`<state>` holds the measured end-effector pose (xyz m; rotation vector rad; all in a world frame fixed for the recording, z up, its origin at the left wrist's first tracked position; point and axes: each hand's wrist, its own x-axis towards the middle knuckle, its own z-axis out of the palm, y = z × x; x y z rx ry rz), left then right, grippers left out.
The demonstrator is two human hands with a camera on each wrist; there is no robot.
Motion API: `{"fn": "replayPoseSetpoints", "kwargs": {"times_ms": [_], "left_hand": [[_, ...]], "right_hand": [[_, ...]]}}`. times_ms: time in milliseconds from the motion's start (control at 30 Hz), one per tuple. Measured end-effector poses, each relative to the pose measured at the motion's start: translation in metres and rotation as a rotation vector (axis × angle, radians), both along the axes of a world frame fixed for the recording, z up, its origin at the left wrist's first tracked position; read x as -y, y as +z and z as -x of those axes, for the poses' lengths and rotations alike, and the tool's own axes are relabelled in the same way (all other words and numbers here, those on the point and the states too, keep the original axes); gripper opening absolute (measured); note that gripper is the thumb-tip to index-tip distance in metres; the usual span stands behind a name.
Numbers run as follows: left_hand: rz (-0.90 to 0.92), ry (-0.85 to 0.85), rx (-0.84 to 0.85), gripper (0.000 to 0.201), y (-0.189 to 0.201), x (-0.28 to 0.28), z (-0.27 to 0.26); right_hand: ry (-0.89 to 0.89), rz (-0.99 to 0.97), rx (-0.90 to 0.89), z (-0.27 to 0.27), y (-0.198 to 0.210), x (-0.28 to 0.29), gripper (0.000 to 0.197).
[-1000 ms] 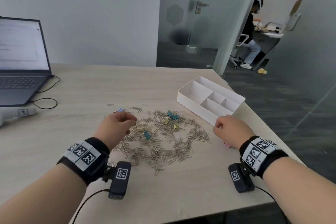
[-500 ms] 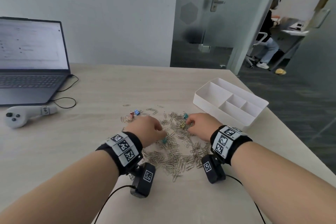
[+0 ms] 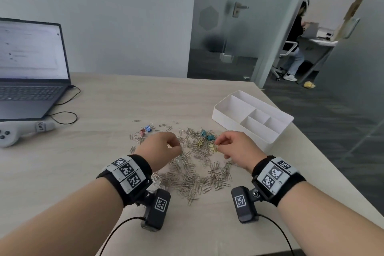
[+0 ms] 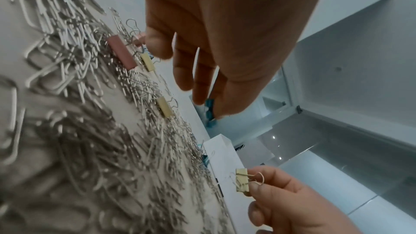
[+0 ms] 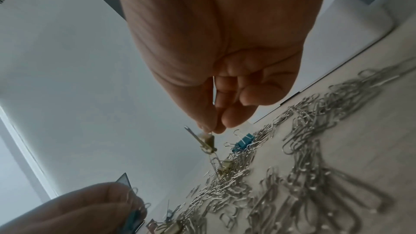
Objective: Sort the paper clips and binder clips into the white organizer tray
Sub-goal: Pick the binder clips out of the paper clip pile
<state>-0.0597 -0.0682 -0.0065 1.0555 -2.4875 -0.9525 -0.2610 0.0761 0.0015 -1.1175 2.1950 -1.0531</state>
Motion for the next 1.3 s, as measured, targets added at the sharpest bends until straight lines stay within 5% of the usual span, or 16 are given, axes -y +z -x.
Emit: {"fn": "replayPoseSetpoints", "kwargs": {"times_ms": [200,400,700,1067,1300], "left_hand": [[-0.305,-0.033,-0.19,0.001,0.007,-0.03,0.006],[-0.646,-0.005,-0.39,0.029,0.004,-0.051,0.023],[-0.898,0.011,-0.536,0.013,-0.002,-0.062,0.028],[-0.687,0.01,-0.49,0.025,-0.006,-0.072,0.032],[-0.469,-0.051,-0.375,0.016,-0.012,-0.083,0.042]], "right_hand": [[-0.016,0.1,0.149,-0.013,0.0,-0.012,0.01],[-0.011,0.212,0.318,-0.026,-0.001,-0.019,0.011],[-0.023,0.241,0.386,-0.029,-0.009,-0.027,0.01],[0.035,0.245,0.558,-0.036,-0.01,-0.04,0.022],[0.044,0.197,0.224,-0.029,-0.011,-0.051,0.009]]}}
